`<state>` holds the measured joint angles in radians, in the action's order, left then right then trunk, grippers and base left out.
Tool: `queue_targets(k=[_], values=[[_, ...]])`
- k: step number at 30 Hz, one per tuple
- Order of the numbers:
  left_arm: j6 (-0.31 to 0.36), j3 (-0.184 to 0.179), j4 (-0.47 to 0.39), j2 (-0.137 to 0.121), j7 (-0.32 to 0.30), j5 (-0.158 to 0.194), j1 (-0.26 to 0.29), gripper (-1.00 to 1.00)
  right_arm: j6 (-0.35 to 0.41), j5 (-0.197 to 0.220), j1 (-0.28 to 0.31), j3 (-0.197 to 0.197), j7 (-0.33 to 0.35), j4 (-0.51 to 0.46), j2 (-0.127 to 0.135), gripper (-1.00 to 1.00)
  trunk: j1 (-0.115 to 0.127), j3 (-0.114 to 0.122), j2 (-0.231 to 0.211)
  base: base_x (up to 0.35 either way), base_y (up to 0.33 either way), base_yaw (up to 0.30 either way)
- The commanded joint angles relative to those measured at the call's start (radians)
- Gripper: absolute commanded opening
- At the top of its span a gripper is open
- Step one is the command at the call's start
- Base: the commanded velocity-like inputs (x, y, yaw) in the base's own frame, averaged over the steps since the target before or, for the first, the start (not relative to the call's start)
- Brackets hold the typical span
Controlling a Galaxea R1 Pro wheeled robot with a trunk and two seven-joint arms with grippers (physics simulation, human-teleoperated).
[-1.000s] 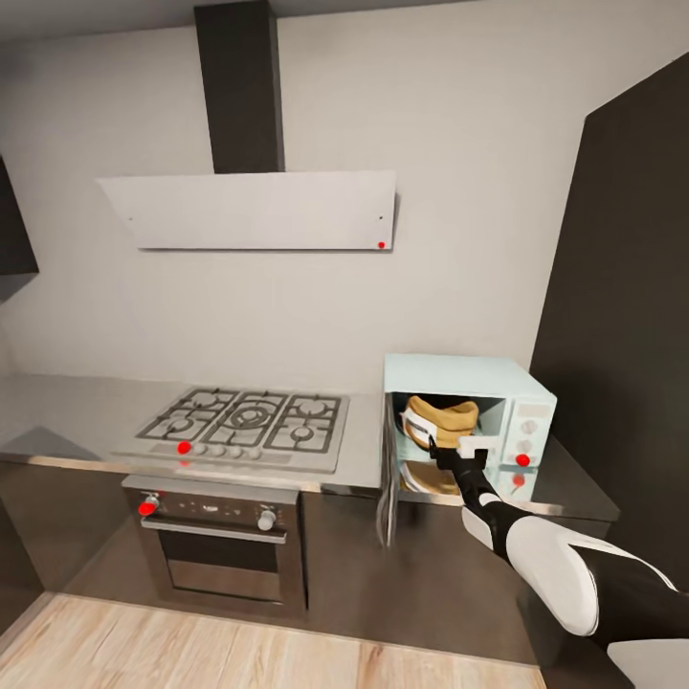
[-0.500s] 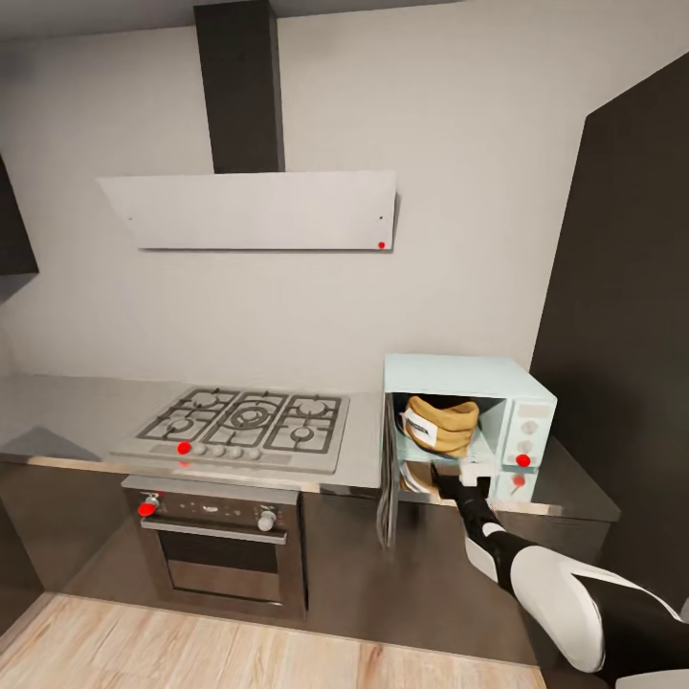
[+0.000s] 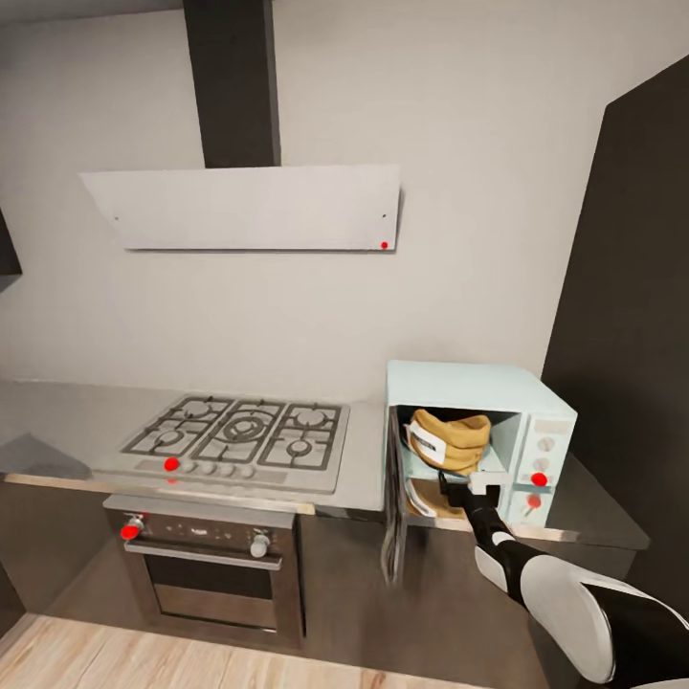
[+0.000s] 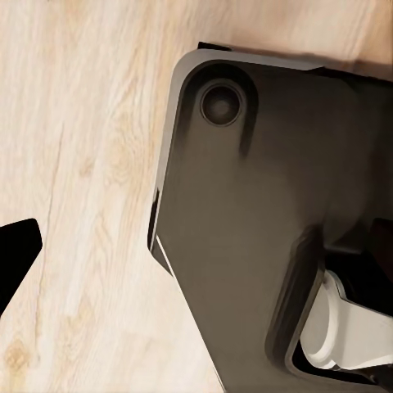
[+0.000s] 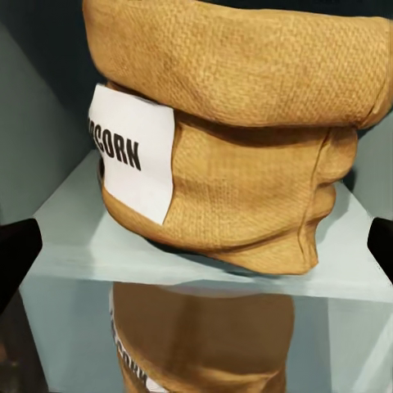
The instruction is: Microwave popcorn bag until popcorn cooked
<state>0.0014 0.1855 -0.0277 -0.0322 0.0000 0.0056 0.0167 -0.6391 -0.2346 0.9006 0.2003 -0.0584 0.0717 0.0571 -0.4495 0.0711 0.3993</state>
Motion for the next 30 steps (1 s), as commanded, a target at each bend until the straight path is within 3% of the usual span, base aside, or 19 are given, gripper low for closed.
queue_targets(k=[1,16,25,30], values=[[0.000,0.005,0.000,0.000,0.000,0.001,0.000,1.00,-0.005,-0.011,0.001,0.005,-0.006,0.004,0.002,1.00,-0.001,0.000,0.001,0.052,0.000,0.000],[0.000,0.003,0.000,0.000,0.000,0.001,0.000,1.00,-0.005,-0.010,0.001,0.007,-0.005,0.002,0.009,1.00,-0.001,0.000,0.001,0.061,0.000,0.000],[0.000,0.003,0.000,0.000,0.000,0.001,0.000,1.00,-0.005,-0.011,0.001,0.007,-0.004,0.002,0.009,1.00,-0.001,0.000,0.001,0.280,0.000,0.000],[0.000,0.004,0.000,0.000,0.000,0.001,0.000,1.00,-0.005,-0.011,0.001,0.007,-0.004,0.002,0.009,1.00,-0.001,0.000,0.001,0.070,0.000,0.000]])
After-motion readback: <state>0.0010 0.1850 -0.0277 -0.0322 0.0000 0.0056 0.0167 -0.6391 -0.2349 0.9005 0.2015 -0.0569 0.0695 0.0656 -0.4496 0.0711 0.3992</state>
